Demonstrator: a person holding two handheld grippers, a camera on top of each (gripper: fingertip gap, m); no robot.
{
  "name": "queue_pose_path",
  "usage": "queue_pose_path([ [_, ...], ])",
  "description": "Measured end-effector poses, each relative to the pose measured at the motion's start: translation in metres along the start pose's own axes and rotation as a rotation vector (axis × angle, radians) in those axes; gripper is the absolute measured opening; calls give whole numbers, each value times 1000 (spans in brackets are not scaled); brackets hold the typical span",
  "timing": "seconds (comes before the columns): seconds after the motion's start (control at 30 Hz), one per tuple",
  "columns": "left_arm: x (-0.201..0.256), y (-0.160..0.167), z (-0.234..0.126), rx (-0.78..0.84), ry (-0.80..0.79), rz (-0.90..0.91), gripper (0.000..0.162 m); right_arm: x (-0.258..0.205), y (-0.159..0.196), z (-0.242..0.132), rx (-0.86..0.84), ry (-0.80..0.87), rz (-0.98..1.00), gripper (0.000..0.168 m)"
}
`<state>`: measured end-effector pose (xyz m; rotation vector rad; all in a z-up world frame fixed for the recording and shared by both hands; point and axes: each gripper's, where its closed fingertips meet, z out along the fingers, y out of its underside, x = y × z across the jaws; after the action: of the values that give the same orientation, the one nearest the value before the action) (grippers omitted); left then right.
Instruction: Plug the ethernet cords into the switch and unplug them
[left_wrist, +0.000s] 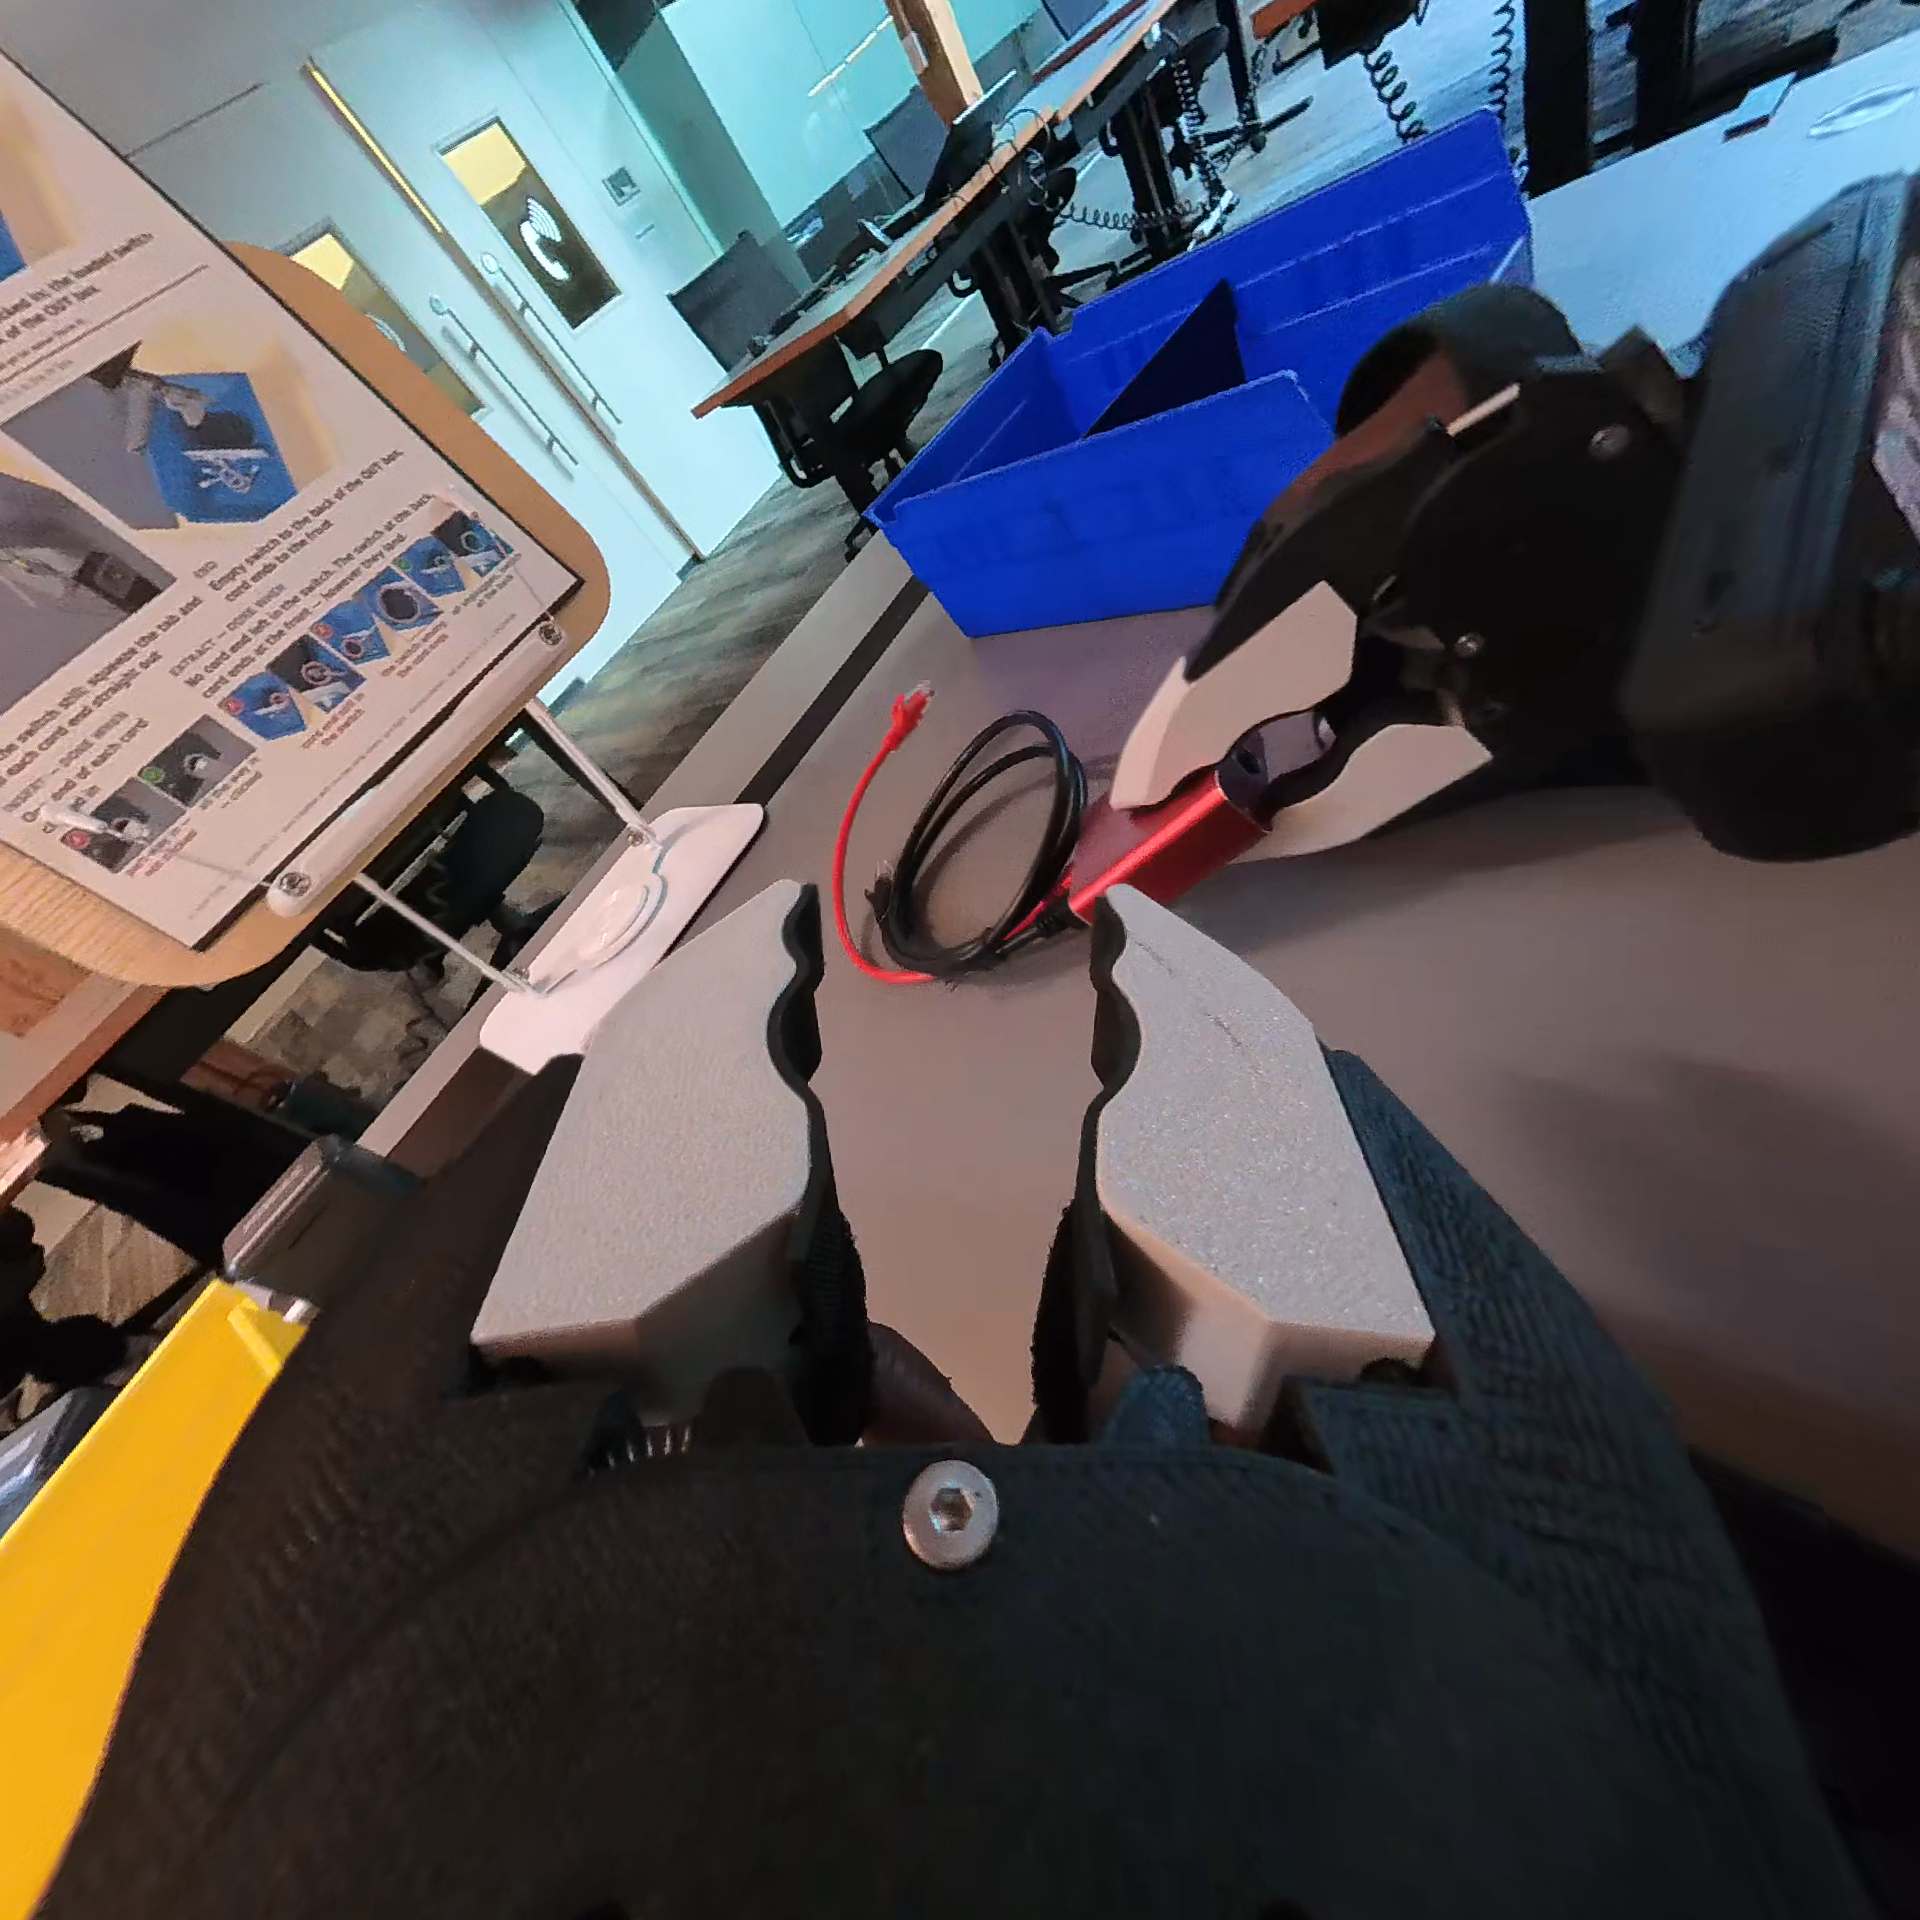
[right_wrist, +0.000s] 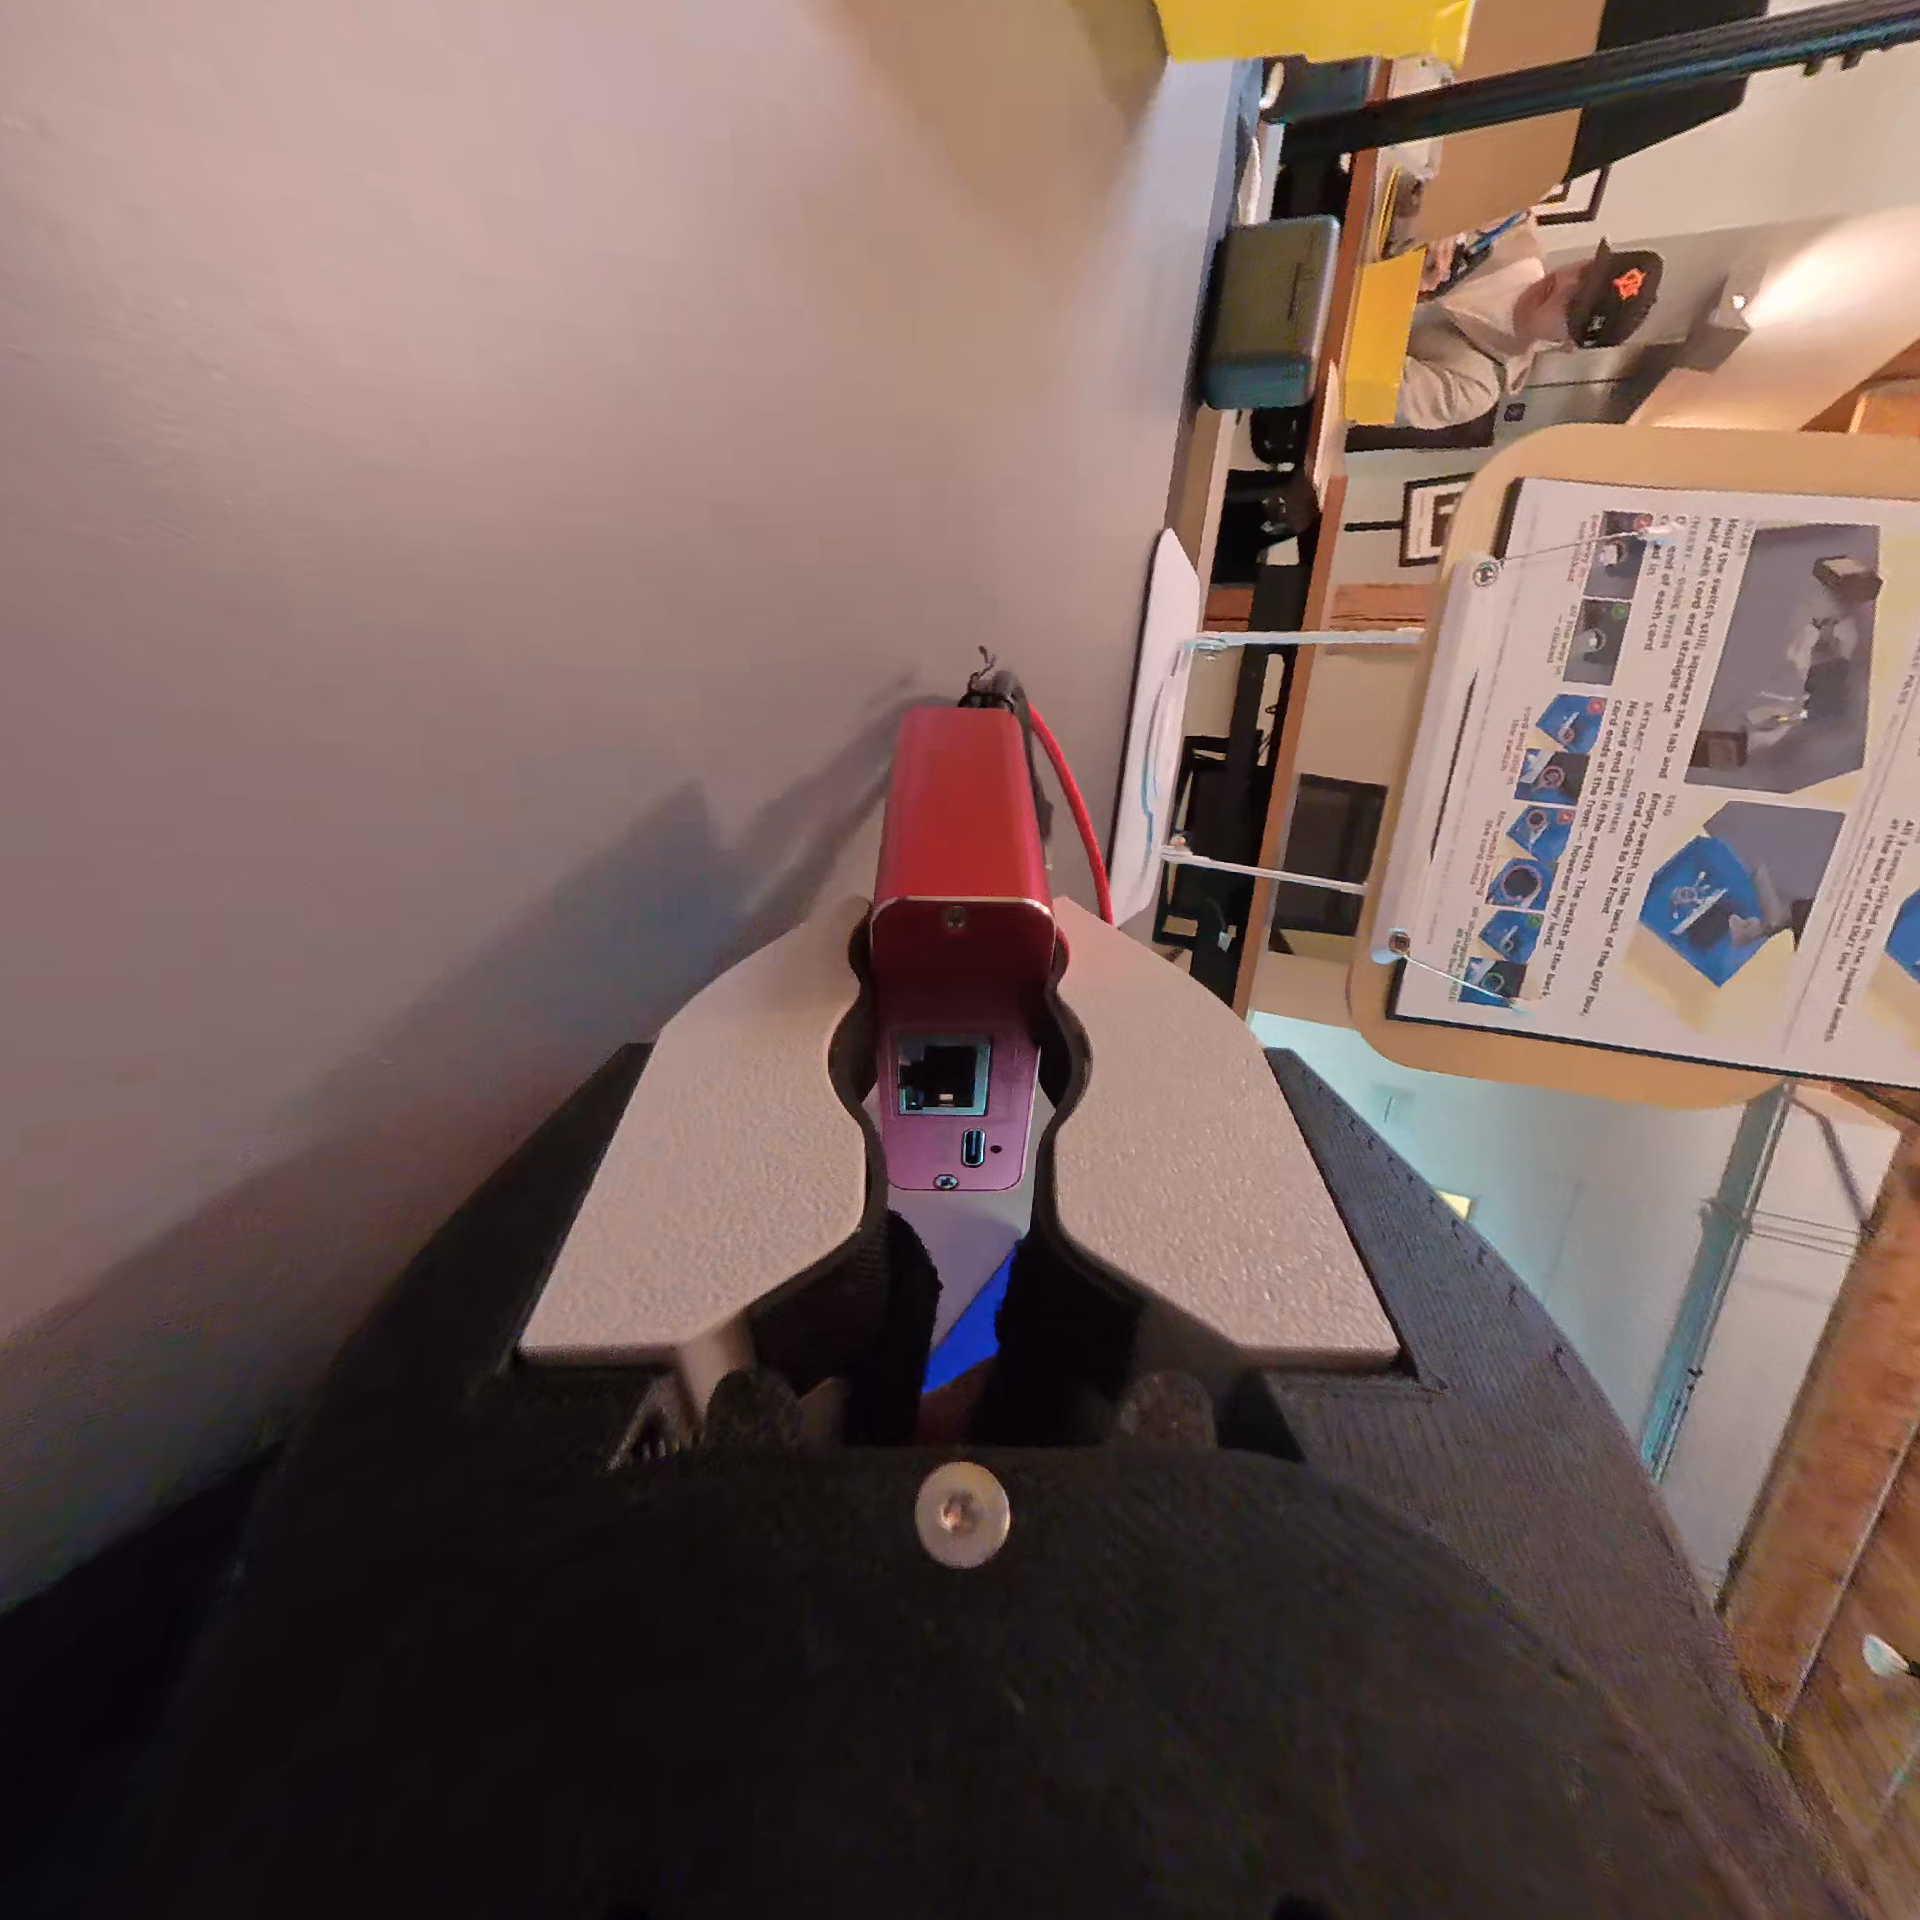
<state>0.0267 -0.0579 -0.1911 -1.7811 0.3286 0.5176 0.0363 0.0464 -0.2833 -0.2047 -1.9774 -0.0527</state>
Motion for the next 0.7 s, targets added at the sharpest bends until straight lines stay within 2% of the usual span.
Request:
queue_pose_path([
  [0.2, -4, 0, -5, 5, -23, -5, 49, -24, -1, 2, 3, -67, -17, 32],
  [0.3, -5, 2, -5, -7, -28, -7, 48, -29, 0, 2, 3, -114, 29, 42],
  [0.4, -5, 6, -5, -27, -30, -13, 48, -31, -2, 1, 35, -150, 65, 40],
  [0.5, -5, 8, -7, -43, -23, -38, 48, -34, -7, -4, 87, -238, 152, 42],
  [0.6, -4, 9, -9, -44, -8, -71, 48, -36, -12, -10, 147, -346, 285, 54],
  [0.7, -3, 10, -9, -43, 0, -87, 48, -39, -13, -12, 192, -427, 385, 56],
])
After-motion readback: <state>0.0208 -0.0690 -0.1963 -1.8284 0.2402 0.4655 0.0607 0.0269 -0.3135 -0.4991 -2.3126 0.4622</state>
